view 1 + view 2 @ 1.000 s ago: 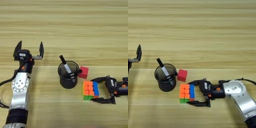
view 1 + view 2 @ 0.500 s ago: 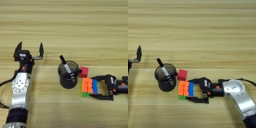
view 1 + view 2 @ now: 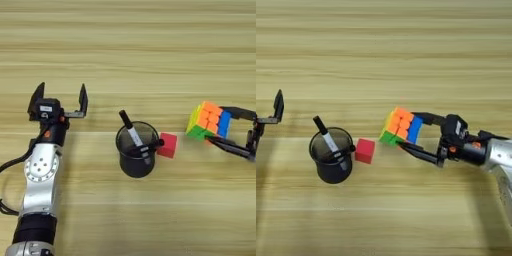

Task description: Move the objects on the table

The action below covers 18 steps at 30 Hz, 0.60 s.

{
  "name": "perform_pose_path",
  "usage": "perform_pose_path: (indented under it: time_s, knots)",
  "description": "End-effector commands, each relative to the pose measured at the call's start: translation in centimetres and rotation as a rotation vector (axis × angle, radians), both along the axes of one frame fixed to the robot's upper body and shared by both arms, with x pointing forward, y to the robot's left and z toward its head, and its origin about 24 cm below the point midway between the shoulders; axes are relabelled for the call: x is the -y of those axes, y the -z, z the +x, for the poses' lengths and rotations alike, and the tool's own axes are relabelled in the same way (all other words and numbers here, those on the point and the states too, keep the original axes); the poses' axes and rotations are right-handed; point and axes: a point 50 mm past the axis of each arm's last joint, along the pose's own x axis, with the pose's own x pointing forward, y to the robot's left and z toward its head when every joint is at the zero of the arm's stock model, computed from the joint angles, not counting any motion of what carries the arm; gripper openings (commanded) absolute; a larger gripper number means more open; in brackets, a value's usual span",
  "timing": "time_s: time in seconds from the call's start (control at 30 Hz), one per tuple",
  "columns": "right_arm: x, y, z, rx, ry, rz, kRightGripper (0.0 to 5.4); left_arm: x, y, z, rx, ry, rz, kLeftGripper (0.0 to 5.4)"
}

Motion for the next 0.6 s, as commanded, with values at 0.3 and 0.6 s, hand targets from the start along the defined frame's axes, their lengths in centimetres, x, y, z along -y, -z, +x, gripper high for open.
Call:
perform_pose_path:
  time_s: [0.3, 0.6]
  knots:
    - [1.7, 1.8, 3.6, -0.037, 0.322, -0.04, 3.35, 0.6, 0.1, 0.2, 0.004, 0.008, -0.005, 5.4]
    - [2.1, 3.8, 4.0, -0.097, 0.367, -0.081, 3.35, 0.6, 0.1, 0.2, 0.007, 0.005, -0.006, 5.4]
